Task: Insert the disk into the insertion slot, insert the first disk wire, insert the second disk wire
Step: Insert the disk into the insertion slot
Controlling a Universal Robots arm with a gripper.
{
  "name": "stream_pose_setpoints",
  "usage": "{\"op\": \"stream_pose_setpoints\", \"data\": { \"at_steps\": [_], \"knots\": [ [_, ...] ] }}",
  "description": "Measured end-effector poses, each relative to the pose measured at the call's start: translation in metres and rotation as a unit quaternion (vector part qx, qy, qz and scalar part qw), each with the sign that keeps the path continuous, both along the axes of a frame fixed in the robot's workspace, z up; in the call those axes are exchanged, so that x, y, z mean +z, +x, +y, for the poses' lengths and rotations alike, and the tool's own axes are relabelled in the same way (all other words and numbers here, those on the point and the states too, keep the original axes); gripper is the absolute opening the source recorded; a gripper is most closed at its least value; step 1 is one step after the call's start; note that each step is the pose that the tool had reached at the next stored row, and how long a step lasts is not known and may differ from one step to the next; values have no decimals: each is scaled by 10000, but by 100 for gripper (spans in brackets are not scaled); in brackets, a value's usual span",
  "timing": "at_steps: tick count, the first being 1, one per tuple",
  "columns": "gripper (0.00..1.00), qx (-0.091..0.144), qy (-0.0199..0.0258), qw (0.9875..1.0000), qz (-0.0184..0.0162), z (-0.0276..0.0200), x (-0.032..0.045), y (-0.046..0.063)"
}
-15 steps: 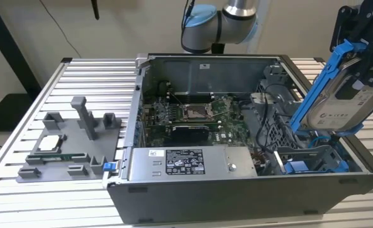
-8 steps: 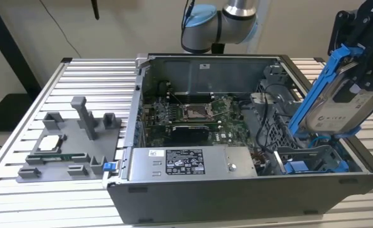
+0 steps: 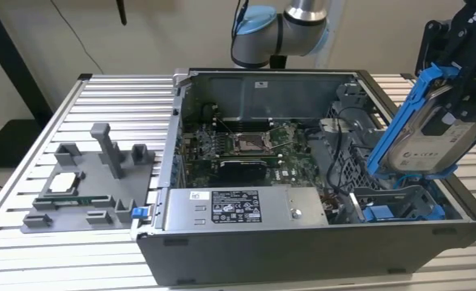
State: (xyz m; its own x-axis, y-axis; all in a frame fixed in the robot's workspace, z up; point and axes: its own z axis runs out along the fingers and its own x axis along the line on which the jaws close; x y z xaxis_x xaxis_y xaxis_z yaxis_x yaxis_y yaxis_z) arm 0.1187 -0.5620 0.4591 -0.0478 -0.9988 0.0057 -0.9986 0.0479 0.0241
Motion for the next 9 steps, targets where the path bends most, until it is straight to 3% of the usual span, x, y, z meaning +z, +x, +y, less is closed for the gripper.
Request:
{"op": "stream_pose_setpoints", "data": {
  "at_steps": [9],
  "knots": [
    [0,-13,1,10000,0,-20,-71,0]
  ]
}}
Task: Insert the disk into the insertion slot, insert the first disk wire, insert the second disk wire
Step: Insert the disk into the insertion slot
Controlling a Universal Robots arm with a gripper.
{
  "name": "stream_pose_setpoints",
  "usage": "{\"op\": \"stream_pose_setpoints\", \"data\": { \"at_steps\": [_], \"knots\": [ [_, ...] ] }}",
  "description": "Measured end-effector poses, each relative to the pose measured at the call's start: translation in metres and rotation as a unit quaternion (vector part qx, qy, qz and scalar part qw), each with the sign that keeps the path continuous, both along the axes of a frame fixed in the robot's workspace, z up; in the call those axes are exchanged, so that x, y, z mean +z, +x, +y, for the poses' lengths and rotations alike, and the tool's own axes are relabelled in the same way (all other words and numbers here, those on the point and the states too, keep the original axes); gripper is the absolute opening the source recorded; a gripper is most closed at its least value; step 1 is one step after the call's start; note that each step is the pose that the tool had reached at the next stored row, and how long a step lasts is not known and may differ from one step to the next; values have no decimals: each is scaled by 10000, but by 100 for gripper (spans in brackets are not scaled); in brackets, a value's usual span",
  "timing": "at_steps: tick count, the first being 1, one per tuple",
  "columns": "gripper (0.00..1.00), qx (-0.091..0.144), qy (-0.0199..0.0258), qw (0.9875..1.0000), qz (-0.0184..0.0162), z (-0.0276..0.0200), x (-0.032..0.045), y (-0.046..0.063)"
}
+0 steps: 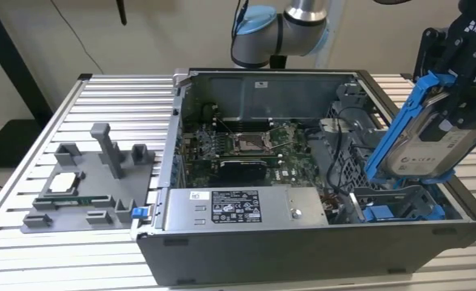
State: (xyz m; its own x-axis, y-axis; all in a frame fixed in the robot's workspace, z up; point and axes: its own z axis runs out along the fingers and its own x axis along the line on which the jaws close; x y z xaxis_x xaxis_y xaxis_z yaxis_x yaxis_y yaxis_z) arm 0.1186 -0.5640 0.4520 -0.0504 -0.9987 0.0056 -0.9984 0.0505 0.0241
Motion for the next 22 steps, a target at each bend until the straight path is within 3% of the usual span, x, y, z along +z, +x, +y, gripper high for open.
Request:
{"op": "stream_pose_setpoints", "data": {
  "at_steps": [10,22],
  "knots": [
    [0,-24,-1,10000,0,-40,-82,0],
    [0,-29,-1,10000,0,-44,-228,0]
  ]
}}
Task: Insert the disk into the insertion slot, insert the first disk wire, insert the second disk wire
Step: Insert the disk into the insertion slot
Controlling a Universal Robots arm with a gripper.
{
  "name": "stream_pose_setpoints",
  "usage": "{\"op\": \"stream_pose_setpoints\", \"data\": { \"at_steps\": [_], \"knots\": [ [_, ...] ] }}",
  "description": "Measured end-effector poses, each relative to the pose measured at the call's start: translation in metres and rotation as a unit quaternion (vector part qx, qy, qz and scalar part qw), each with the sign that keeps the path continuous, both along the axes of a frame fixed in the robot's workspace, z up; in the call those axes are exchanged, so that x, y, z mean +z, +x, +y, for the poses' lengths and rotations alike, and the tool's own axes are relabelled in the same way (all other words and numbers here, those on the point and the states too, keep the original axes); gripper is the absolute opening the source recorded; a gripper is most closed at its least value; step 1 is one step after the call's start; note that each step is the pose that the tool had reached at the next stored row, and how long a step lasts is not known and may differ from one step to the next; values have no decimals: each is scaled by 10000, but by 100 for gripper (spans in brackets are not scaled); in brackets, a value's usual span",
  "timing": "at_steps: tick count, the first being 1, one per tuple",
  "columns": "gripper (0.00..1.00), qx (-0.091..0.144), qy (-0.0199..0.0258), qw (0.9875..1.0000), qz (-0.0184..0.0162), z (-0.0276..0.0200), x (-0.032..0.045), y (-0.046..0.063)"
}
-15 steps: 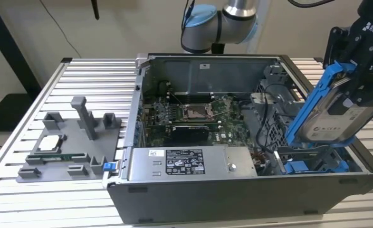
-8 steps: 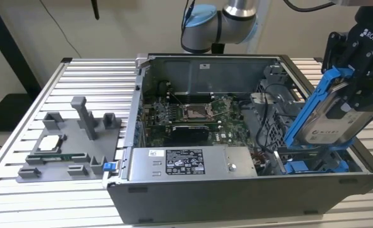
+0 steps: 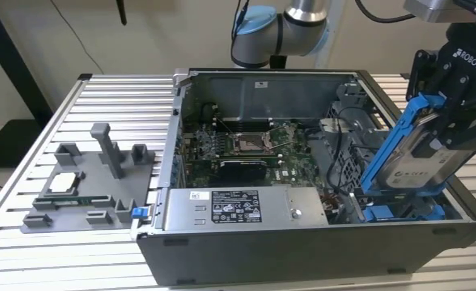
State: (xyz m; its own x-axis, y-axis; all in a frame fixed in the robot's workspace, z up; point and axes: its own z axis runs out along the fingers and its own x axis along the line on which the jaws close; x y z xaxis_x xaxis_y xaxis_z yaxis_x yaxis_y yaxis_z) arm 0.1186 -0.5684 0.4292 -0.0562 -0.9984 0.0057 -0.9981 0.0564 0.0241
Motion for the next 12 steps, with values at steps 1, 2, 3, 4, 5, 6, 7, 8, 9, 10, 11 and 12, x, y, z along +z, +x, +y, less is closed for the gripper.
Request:
{"op": "stream_pose_setpoints", "data": {
  "at_steps": [1,2,3,4,5,6,7,8,9,10,11,12],
  "knots": [
    [0,0,0,10000,0,0,-11,0],
    [0,0,0,10000,0,0,-22,0],
    [0,4,0,10000,0,0,-31,1],
    [0,10,0,10000,0,0,-40,1],
    [0,15,0,10000,0,0,-49,1],
    [0,20,0,10000,0,0,-58,2],
    [0,24,0,10000,0,0,-66,3],
    [0,24,0,10000,0,0,-75,3],
    [0,25,0,10000,0,0,-85,3],
    [0,26,0,10000,0,-1,-96,3],
    [0,26,0,10000,0,-3,-106,3],
    [0,27,-2,10000,0,-6,-113,3]
  ]
}}
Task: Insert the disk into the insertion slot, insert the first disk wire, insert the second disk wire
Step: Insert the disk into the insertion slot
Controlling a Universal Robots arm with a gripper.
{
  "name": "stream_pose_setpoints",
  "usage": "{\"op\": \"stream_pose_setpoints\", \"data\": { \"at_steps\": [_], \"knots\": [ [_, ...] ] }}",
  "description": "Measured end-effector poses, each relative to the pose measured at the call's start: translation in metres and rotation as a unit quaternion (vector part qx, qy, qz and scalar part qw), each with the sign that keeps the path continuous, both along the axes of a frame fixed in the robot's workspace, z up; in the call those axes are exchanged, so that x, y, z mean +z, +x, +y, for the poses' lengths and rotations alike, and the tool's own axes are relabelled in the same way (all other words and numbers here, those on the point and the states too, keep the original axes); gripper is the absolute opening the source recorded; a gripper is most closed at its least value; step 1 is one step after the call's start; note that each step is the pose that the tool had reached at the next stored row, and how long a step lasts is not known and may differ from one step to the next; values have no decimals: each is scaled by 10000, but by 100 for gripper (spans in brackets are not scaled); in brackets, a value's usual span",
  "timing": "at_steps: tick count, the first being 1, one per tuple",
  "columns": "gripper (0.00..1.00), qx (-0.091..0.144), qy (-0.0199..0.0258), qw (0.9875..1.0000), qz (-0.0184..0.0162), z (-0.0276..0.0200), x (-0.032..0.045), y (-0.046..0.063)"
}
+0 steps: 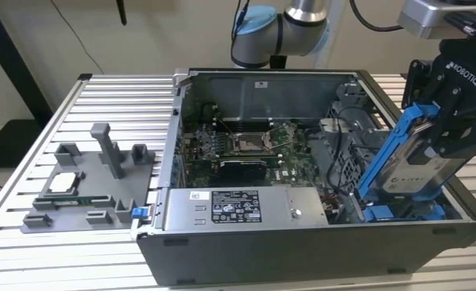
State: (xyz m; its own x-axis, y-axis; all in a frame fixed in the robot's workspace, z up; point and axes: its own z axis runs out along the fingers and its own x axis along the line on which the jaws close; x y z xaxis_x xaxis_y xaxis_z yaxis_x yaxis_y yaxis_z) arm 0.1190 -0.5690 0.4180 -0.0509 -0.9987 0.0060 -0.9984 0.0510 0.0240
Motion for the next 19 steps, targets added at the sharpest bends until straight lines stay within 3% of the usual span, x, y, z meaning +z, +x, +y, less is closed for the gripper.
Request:
{"op": "stream_pose_setpoints", "data": {
  "at_steps": [8,15,19],
  "knots": [
    [0,0,4,10000,2,-32,-30,0],
    [0,0,5,10000,53,-44,165,0],
    [0,1,6,10000,87,-117,177,2]
  ]
}}
